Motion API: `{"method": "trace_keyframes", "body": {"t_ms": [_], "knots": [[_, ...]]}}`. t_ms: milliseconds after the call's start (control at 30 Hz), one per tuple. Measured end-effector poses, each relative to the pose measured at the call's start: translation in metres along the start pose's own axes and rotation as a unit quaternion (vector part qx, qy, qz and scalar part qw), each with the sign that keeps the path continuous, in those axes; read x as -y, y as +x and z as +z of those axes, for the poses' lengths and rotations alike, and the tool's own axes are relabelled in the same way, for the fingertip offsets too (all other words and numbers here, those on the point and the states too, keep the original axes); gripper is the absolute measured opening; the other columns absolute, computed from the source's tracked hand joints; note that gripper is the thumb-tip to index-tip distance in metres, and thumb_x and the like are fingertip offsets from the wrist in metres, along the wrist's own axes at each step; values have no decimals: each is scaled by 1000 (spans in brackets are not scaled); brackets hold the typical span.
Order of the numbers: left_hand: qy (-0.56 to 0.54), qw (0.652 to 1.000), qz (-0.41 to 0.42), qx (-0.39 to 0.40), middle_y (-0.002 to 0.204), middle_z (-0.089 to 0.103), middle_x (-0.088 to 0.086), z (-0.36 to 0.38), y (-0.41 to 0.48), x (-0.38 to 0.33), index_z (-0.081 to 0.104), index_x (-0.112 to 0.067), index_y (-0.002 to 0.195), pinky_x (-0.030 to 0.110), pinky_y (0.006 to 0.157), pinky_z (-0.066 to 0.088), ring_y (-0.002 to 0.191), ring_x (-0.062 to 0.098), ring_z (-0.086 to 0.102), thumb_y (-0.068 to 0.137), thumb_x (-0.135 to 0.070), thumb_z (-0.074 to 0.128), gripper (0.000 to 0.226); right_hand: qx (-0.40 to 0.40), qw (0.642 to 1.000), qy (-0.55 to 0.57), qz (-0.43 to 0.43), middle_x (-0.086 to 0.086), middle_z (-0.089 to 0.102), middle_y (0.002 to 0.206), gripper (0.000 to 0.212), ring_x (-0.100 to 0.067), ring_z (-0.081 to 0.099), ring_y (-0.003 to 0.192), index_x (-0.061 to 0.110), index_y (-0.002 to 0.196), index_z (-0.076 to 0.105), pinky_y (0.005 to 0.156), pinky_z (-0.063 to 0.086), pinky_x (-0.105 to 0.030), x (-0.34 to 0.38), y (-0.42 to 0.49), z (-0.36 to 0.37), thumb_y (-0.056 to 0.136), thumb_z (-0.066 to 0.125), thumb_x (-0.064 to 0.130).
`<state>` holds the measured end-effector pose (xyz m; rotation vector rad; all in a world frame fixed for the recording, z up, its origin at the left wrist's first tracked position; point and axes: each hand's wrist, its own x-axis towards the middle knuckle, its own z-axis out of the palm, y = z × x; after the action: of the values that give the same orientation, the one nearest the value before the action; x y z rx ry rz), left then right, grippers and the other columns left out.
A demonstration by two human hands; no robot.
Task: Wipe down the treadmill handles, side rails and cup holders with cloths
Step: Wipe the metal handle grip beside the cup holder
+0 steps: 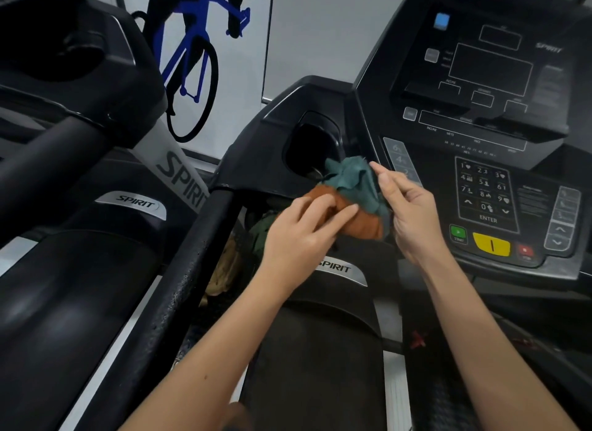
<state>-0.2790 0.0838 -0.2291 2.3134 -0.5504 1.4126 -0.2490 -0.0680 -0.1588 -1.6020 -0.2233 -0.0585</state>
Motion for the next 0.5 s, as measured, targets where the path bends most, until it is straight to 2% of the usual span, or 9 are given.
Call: {"method": "trace_keyframes", "body": {"t_ms": [67,167,233,333,433,500], "knots": [[-10,1000,-18,8,96,68,8,-12,-15,9,72,-16,104,29,75,51,84,21,49,92,-10,51,25,3,1000,9,10,-4,63,117,30,-14,61,109,22,107,64,95,51,-30,-1,0,-1,79,55,31],[-20,999,-41,24,94,68,8,-22,-30,16,72,-14,103,24,76,48,85,19,48,99,-18,38,34,11,1000,11,2,-1,62,115,24,-8,62,105,22,108,63,93,51,-26,-2,1,-3,86,53,26],[-17,999,-33,23,94,68,8,-21,-30,14,73,-16,103,24,73,49,84,19,48,98,-17,40,33,10,1000,15,0,-2,62,114,32,-7,63,103,22,108,64,92,51,-25,-3,1,-2,79,59,35],[2,1000,-5,4,98,66,5,-7,-14,4,72,-20,105,32,67,53,81,21,51,88,-7,57,26,8,1000,16,-8,-4,63,117,46,-11,62,108,28,102,69,96,50,-32,-2,0,0,63,68,53],[14,1000,4,4,100,67,4,4,7,-11,71,-22,104,33,67,52,79,25,58,85,-7,61,26,10,1000,2,-20,-12,62,120,58,-22,60,113,26,105,69,95,50,-37,-3,-1,-2,61,70,63],[15,1000,3,13,99,68,3,4,13,-14,71,-23,103,32,68,52,80,24,58,85,-7,60,26,12,1000,-9,-23,-14,62,120,63,-23,61,112,22,109,67,95,51,-37,-1,-2,-2,63,68,64]]}}
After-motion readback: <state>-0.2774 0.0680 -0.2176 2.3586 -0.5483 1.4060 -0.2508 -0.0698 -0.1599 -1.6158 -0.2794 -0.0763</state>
